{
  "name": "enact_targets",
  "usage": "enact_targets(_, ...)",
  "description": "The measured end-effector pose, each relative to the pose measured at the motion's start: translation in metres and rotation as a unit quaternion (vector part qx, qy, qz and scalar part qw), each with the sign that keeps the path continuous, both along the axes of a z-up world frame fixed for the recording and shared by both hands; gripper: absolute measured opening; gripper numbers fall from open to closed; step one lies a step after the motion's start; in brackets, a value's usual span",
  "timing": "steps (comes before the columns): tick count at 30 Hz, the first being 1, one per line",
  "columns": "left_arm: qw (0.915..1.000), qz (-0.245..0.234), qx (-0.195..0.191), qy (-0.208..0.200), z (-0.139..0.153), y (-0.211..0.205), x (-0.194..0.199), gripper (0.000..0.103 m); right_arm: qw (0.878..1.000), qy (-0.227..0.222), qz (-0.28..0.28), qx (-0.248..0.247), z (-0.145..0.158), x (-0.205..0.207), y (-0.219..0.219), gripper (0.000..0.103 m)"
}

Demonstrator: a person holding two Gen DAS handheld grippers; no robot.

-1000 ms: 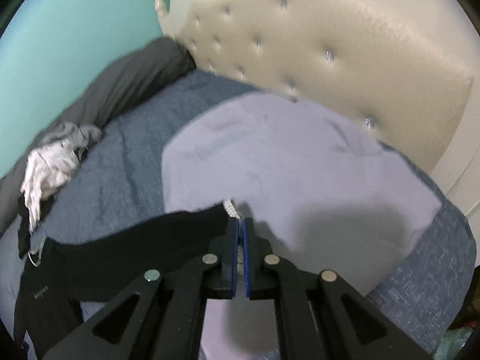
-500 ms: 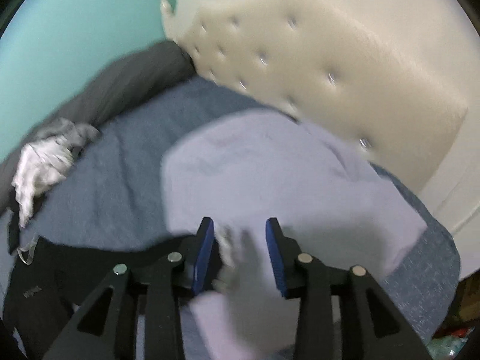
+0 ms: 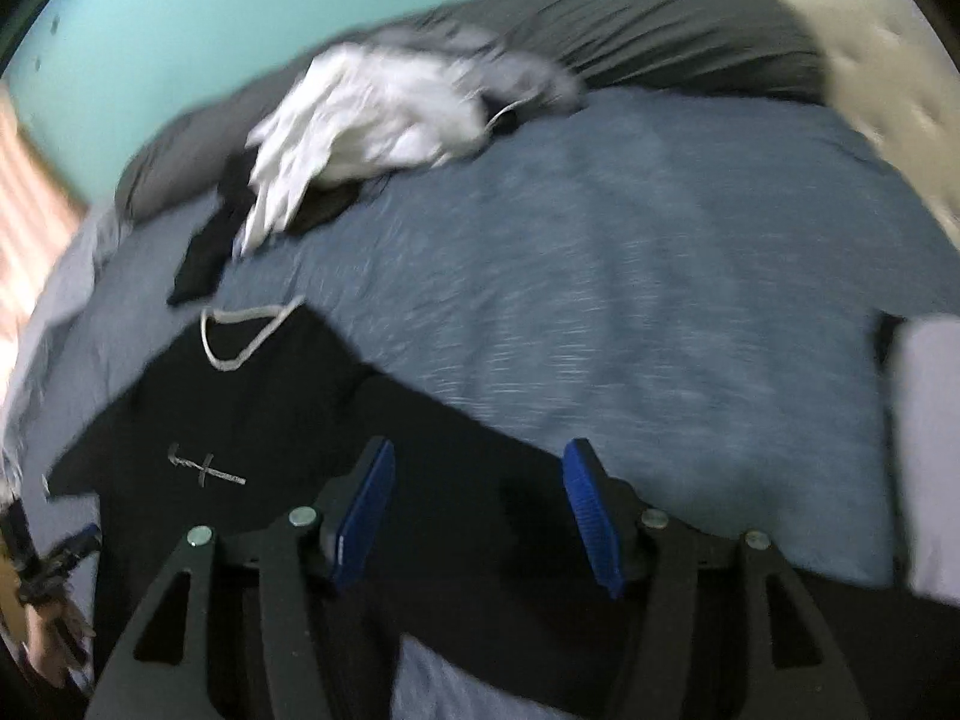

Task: Fold clothes

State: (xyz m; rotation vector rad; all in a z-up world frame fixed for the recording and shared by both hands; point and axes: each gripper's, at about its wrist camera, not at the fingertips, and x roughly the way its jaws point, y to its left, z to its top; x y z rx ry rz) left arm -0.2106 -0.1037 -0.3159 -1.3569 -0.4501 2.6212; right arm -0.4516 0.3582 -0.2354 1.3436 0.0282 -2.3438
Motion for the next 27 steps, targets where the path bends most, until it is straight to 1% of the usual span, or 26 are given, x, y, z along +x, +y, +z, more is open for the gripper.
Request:
enact_targets(1,1.0000,-0.001,0.000,-0.002,-0.002,0.001,-0.001,0.058,1.000,-0.003,0.011,0.011,-0.009,-0.007,-0.015,0.060)
enact_targets(4,0.9999,-0.006,-0.009,-0.005,-0.007,0.003,-0.003,0.058,0.999,-0.006,0.036,0.026,-0.029,-0.024,-0.045,0.060)
enact_targets(6,0.9999,-0.008,-0.007,-0.007,-0.009,0.002,-0.004,0.058,0.998,-0.002,0.047,0.044,-0.041,-0.035,-0.062,0.060)
enact_targets(8,0.9999,-0.010,-0.006,-0.009,-0.010,0.002,-0.004,0.058,0.997,-0.006,0.051,0.050,-0.051,-0.042,-0.069,0.060)
enact_targets(10,0.9999,-0.011,-0.003,-0.009,-0.011,0.000,-0.004,0.058,0.997,-0.017,0.055,0.043,-0.058,-0.046,-0.070,0.059)
enact_targets(11,0.9999,-0.011,-0.001,-0.010,-0.011,-0.001,-0.004,0.058,0.997,-0.022,0.058,0.039,-0.061,-0.048,-0.070,0.054)
enact_targets(12,0.9999,-0.011,0.001,-0.010,-0.011,-0.001,-0.004,0.058,0.997,-0.024,0.061,0.030,-0.063,-0.048,-0.069,0.040)
enact_targets(13,0.9999,-0.011,0.001,-0.010,-0.010,-0.001,-0.004,0.058,0.997,-0.021,0.065,0.025,-0.063,-0.046,-0.069,0.033)
enact_targets(15,0.9999,-0.011,-0.001,-0.007,-0.009,-0.001,-0.003,0.058,0.997,-0.015,0.071,0.016,-0.063,-0.043,-0.068,0.010)
enact_targets(16,0.9999,-0.011,-0.001,-0.007,-0.008,0.000,-0.003,0.058,0.998,-0.013,0.063,0.009,-0.062,-0.043,-0.065,0.007)
enact_targets(21,0.9999,-0.012,0.000,-0.009,-0.010,0.002,-0.002,0.058,0.999,-0.003,0.019,-0.030,-0.057,-0.046,-0.052,0.004)
enact_targets(27,0.9999,-0.013,-0.001,-0.009,-0.012,0.001,-0.002,0.058,0.997,-0.031,-0.030,-0.065,-0.066,-0.057,-0.044,0.004)
